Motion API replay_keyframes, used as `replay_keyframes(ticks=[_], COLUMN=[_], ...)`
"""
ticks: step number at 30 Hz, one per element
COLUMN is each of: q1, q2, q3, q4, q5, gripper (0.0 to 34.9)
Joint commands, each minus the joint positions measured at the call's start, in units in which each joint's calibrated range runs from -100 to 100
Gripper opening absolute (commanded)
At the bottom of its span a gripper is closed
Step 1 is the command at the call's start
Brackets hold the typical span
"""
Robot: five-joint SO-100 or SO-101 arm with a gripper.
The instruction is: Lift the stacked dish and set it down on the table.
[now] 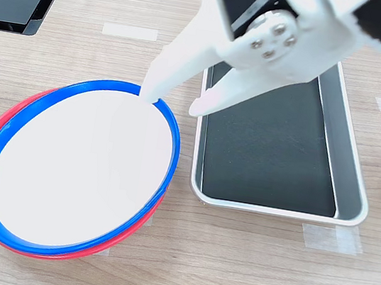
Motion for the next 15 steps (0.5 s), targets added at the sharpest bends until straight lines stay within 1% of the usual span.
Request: replay_keyframes(ticks=[1,8,11,13,15], q1=[-1.06,-2.47,-2.76,-2.76,-2.76], q2=[5.41,10.10,11.55,12.91,14.45], q3=[-6.05,-7.78,-7.87,-8.05,-8.69], q4=[0.55,2.95,2.53,1.21,-0.11], q5=[0.15,0.39,0.15,-0.10,-0.39], gripper=[17.7,17.0,16.5,15.5,13.6])
